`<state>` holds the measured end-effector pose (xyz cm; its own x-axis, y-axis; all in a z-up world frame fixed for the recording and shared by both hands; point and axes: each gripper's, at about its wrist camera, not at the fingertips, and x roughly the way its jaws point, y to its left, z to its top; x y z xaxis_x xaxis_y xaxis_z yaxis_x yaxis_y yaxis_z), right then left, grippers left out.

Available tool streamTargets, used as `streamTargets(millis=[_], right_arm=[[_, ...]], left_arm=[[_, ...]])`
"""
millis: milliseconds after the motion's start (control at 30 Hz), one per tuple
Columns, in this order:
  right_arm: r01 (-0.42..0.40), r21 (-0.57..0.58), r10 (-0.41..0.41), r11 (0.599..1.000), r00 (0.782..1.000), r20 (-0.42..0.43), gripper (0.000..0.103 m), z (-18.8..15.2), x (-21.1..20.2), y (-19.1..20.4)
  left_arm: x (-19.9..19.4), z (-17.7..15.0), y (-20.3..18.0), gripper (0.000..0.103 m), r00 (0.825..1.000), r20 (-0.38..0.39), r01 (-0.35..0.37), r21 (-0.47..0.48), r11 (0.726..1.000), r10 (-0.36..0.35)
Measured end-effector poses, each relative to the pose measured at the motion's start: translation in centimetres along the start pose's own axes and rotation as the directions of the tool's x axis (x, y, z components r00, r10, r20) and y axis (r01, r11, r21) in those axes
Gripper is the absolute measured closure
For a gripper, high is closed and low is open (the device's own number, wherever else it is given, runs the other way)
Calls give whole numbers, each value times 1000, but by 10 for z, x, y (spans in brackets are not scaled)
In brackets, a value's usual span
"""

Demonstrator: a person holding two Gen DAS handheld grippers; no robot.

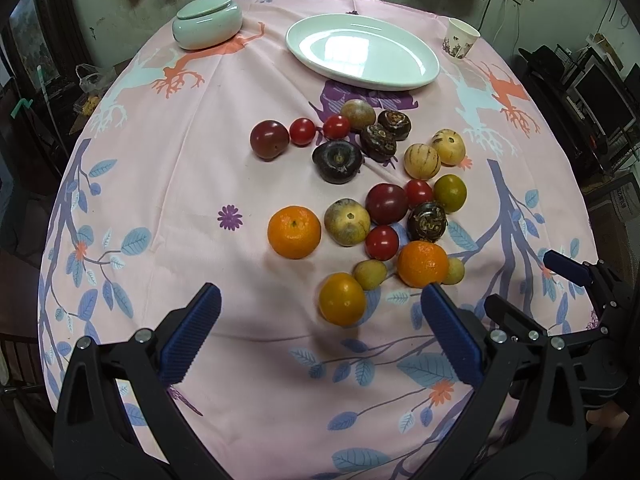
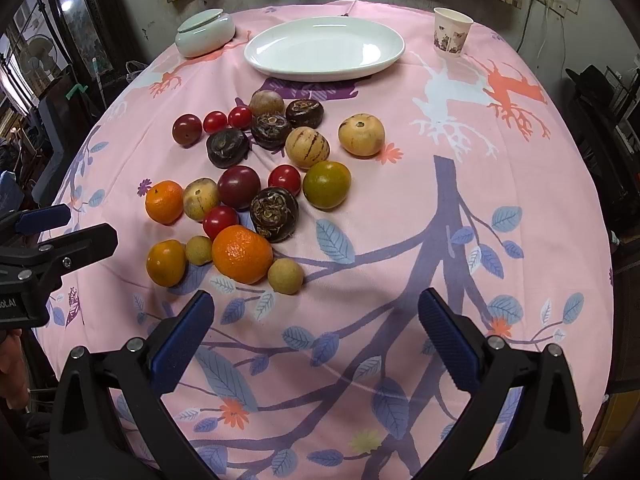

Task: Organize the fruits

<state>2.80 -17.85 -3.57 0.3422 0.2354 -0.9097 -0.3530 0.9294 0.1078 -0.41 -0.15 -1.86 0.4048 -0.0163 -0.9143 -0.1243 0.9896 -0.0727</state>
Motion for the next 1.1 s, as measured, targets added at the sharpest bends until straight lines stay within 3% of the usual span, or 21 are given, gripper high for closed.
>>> streamTargets(millis=[1100], right_arm=[[0,2,0,1000,1000,-8,1,1,4,-1]], left_arm=[[1,2,0,2,1000,-8,1,1,1000,-1]])
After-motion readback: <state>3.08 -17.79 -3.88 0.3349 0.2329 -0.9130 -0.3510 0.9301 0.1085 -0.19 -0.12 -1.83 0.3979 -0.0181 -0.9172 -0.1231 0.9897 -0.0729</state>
